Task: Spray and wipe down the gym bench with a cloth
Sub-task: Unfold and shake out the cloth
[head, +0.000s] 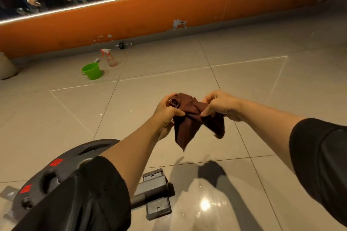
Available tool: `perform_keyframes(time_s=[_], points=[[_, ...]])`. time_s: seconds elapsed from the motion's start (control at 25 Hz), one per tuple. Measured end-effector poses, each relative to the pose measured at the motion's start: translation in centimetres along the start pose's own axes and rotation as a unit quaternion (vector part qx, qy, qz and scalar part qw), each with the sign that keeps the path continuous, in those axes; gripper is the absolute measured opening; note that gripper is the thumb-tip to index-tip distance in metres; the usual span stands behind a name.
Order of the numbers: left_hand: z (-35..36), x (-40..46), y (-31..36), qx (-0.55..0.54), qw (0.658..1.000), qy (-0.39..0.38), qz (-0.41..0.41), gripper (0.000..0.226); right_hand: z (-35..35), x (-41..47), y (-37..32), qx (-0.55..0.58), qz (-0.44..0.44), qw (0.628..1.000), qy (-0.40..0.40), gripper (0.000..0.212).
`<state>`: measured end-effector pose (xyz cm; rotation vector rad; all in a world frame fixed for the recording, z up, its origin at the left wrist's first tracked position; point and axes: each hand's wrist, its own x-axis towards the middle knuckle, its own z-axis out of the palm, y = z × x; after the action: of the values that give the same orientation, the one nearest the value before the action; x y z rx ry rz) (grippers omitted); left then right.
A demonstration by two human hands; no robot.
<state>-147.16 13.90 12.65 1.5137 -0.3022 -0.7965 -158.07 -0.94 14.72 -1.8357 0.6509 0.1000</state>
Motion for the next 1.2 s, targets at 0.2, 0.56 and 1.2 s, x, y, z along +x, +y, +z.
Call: perform_keyframes(time_s=[0.2,0.56,1.2], points=[[1.1,2.2,-0.6,-0.036,0.999,-0.006,-0.037,0.034,-1.0,1.0,0.7,0.052,0.05,0.996,0.05,0.013],[7.7,0.4,3.2,-0.106,0.983,-0.019,-0.146,0.039,-7.6,-4.0,0.1,0.086,0.216,0.972,0.03,0.032],[20.2,-2.8,32.0,0.013,0.997,-0.02,-0.077,0.063,-29.6,-12.4,-22.0,0.035,0.06,0.971,0.228,0.046]])
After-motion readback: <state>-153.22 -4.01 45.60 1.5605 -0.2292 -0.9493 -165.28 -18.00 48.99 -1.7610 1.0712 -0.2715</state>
